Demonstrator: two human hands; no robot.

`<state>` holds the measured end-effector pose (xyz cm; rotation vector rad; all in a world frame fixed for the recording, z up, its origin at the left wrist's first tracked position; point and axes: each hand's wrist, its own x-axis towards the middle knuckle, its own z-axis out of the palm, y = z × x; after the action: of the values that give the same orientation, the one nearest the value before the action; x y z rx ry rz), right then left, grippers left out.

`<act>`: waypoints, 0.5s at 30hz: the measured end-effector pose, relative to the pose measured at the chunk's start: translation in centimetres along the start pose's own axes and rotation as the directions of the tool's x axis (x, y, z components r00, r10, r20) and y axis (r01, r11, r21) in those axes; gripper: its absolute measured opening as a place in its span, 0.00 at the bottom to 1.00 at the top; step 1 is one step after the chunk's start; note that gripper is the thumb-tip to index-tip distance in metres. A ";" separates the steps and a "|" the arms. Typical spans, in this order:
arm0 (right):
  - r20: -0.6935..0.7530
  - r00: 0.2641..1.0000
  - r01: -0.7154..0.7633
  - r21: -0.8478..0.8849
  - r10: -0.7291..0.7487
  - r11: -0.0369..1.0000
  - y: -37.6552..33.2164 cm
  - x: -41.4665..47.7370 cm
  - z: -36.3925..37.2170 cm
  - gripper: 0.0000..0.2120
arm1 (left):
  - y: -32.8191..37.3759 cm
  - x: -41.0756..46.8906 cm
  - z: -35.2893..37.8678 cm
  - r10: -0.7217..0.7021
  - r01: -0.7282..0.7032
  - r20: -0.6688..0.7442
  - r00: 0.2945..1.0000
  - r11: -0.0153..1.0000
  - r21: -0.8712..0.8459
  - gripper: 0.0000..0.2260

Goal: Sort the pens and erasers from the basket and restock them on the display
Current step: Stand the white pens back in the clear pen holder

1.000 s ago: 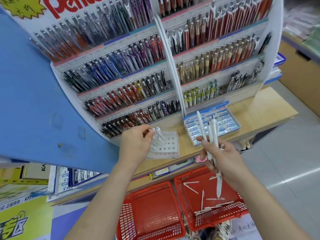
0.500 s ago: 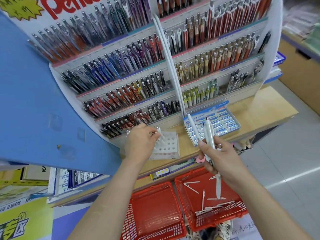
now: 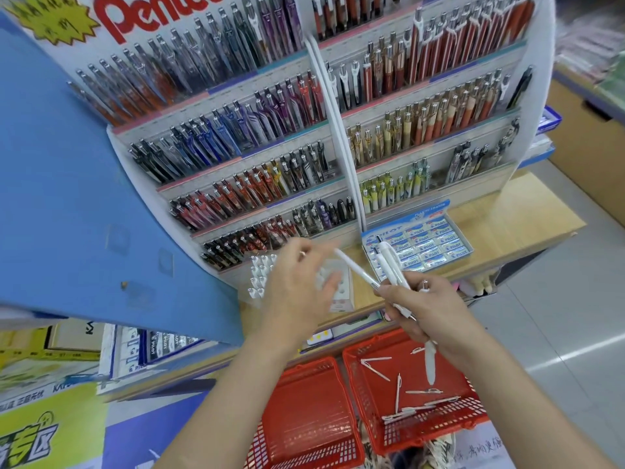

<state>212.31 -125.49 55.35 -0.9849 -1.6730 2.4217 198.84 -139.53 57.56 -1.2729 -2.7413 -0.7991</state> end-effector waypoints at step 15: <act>0.185 0.980 0.028 0.236 -0.073 0.971 0.3 -0.3 1.8 0.11 | 3.7 0.1 -2.6 -0.468 0.487 0.227 0.854 0.567 -0.664 0.06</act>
<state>211.76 -127.21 55.64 -0.6876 -1.3971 2.6736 200.96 -138.68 61.50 -0.4802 -2.9186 -2.0536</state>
